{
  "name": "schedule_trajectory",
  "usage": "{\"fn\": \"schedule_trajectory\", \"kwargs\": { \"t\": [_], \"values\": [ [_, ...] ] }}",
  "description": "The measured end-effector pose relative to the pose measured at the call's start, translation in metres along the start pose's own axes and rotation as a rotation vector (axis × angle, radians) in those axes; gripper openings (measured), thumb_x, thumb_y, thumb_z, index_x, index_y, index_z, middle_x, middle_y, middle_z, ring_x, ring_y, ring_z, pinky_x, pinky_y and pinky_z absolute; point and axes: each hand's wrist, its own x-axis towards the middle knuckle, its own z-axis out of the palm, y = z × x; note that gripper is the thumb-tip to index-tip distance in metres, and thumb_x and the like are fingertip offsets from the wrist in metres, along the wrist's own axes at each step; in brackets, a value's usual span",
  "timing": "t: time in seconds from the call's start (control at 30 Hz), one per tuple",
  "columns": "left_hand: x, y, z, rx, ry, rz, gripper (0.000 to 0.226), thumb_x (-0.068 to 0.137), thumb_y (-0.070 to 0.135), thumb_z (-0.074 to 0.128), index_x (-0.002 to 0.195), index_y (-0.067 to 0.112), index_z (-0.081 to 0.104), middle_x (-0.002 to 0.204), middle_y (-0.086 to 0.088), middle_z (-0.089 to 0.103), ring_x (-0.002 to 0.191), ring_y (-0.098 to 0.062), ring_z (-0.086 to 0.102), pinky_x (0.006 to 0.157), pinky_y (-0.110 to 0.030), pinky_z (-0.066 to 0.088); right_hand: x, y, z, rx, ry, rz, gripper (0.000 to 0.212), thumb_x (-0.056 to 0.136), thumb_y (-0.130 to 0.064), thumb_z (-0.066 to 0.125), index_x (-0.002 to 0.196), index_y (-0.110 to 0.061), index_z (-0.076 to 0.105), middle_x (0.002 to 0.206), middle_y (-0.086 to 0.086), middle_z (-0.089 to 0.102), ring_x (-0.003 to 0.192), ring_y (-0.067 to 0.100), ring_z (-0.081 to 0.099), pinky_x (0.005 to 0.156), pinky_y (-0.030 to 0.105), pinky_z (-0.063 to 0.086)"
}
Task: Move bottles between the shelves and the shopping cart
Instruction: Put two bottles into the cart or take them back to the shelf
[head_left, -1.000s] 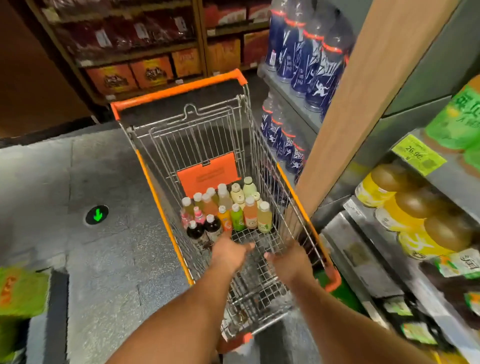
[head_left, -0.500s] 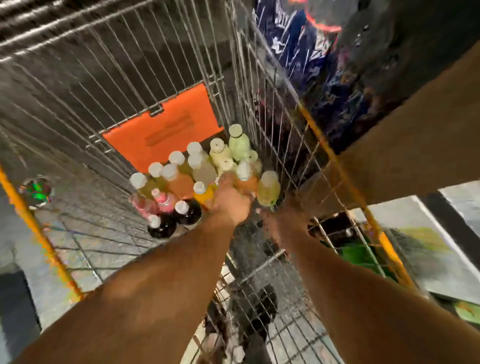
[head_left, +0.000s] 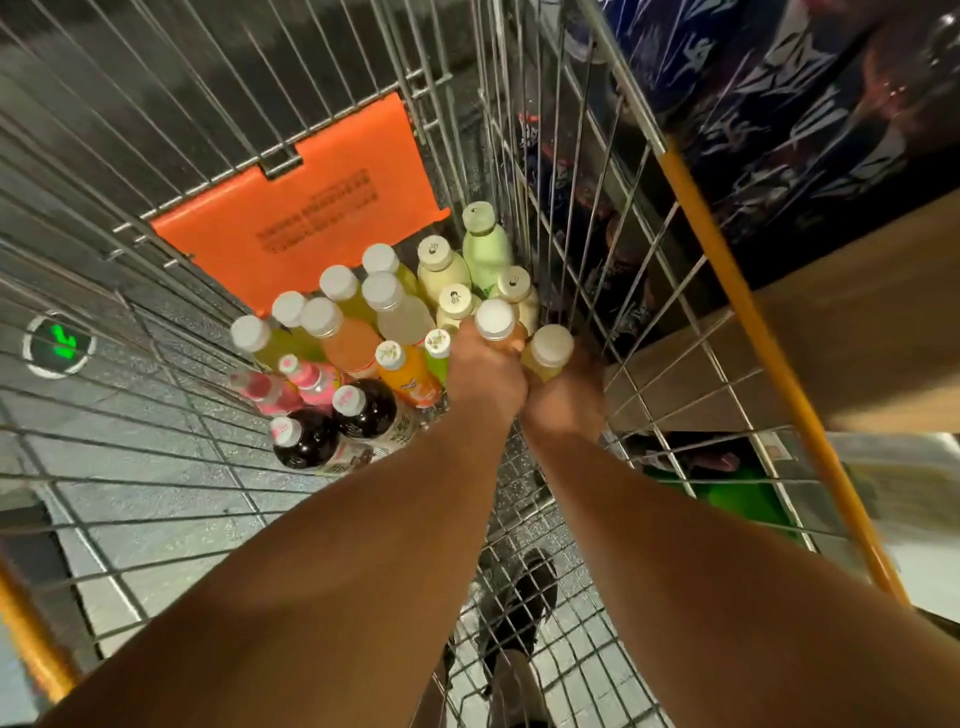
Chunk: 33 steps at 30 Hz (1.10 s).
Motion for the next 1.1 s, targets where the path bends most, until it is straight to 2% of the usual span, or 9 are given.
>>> {"fn": "schedule_trajectory", "kwargs": {
  "t": [0.07, 0.23, 0.33, 0.5, 0.6, 0.77, 0.87, 0.93, 1.1],
  "values": [
    [-0.003, -0.002, 0.002, 0.002, 0.032, -0.014, 0.035, 0.088, 0.022, 0.068, 0.121, 0.019, 0.055, 0.102, 0.006, 0.059, 0.094, -0.013, 0.051, 0.078, -0.020, 0.036, -0.004, 0.003, -0.001, -0.078, 0.015, -0.044, 0.048, 0.089, -0.030, 0.066, 0.131, -0.017, 0.049, 0.122, 0.008, 0.060, 0.111, 0.026, 0.058, 0.081, 0.025, 0.041],
    [-0.021, 0.002, -0.001, 0.022, 0.020, 0.011, 0.022, 0.086, 0.007, 0.066, 0.104, 0.019, 0.060, 0.077, 0.012, 0.055, 0.066, -0.003, 0.048, 0.054, -0.010, 0.035, -0.010, 0.019, -0.015, -0.021, -0.008, -0.128, 0.038, 0.092, -0.032, 0.063, 0.125, -0.017, 0.052, 0.110, 0.006, 0.065, 0.101, 0.026, 0.060, 0.075, 0.031, 0.044],
    [-0.038, 0.014, -0.016, 0.103, -0.049, 0.022, 0.028, 0.081, 0.004, 0.066, 0.105, 0.018, 0.065, 0.079, 0.014, 0.061, 0.064, 0.002, 0.051, 0.058, -0.012, 0.038, -0.024, 0.020, -0.031, -0.016, -0.022, -0.179, 0.039, 0.090, -0.033, 0.065, 0.120, -0.010, 0.055, 0.106, 0.011, 0.063, 0.098, 0.028, 0.060, 0.073, 0.031, 0.044],
    [-0.090, 0.058, -0.053, 0.156, -0.154, 0.064, 0.023, 0.082, 0.020, 0.052, 0.102, 0.014, 0.062, 0.096, -0.009, 0.068, 0.089, -0.029, 0.063, 0.077, -0.036, 0.055, -0.064, -0.008, -0.076, 0.033, 0.040, -0.170, 0.040, 0.086, -0.040, 0.069, 0.115, -0.016, 0.056, 0.094, -0.005, 0.056, 0.085, 0.016, 0.054, 0.066, 0.022, 0.033],
    [-0.122, 0.084, -0.077, 0.142, -0.156, 0.146, 0.018, 0.087, 0.005, 0.052, 0.083, 0.023, 0.056, 0.077, -0.001, 0.060, 0.075, -0.024, 0.057, 0.065, -0.012, 0.048, -0.093, -0.030, -0.110, 0.097, 0.087, -0.179, 0.046, 0.083, -0.036, 0.072, 0.120, -0.015, 0.055, 0.104, 0.000, 0.063, 0.095, 0.022, 0.062, 0.075, 0.025, 0.044],
    [-0.185, 0.114, -0.126, 0.205, -0.283, 0.264, 0.043, 0.089, -0.004, 0.056, 0.131, 0.006, 0.053, 0.117, -0.020, 0.063, 0.104, -0.038, 0.061, 0.084, -0.035, 0.048, -0.161, -0.057, -0.170, 0.190, 0.196, -0.219, 0.053, 0.083, -0.032, 0.070, 0.129, -0.014, 0.054, 0.120, 0.009, 0.063, 0.112, 0.030, 0.058, 0.091, 0.037, 0.047],
    [-0.239, 0.132, -0.160, 0.213, -0.240, 0.361, 0.017, 0.087, 0.029, 0.061, 0.100, 0.019, 0.057, 0.109, -0.008, 0.065, 0.091, -0.026, 0.059, 0.077, -0.031, 0.046, -0.223, -0.069, -0.210, 0.273, 0.289, -0.188, 0.046, 0.085, -0.030, 0.069, 0.127, -0.018, 0.055, 0.110, 0.001, 0.064, 0.106, 0.026, 0.058, 0.083, 0.028, 0.045],
    [-0.282, 0.139, -0.185, 0.139, -0.317, 0.404, 0.022, 0.076, 0.040, 0.062, 0.093, 0.025, 0.060, 0.103, -0.007, 0.068, 0.093, -0.027, 0.062, 0.084, -0.040, 0.053, -0.275, -0.074, -0.233, 0.293, 0.367, -0.175, 0.032, 0.086, -0.031, 0.068, 0.114, -0.019, 0.058, 0.089, -0.007, 0.059, 0.092, 0.022, 0.059, 0.070, 0.018, 0.043],
    [-0.375, 0.150, -0.247, 0.089, -0.526, 0.533, 0.018, 0.085, 0.013, 0.072, 0.101, 0.015, 0.064, 0.103, -0.012, 0.068, 0.098, -0.029, 0.063, 0.092, -0.043, 0.051, -0.406, -0.078, -0.281, 0.327, 0.585, -0.091, 0.029, 0.088, -0.034, 0.065, 0.108, -0.016, 0.056, 0.104, 0.012, 0.067, 0.099, 0.033, 0.060, 0.078, 0.031, 0.042]
  ]
}}
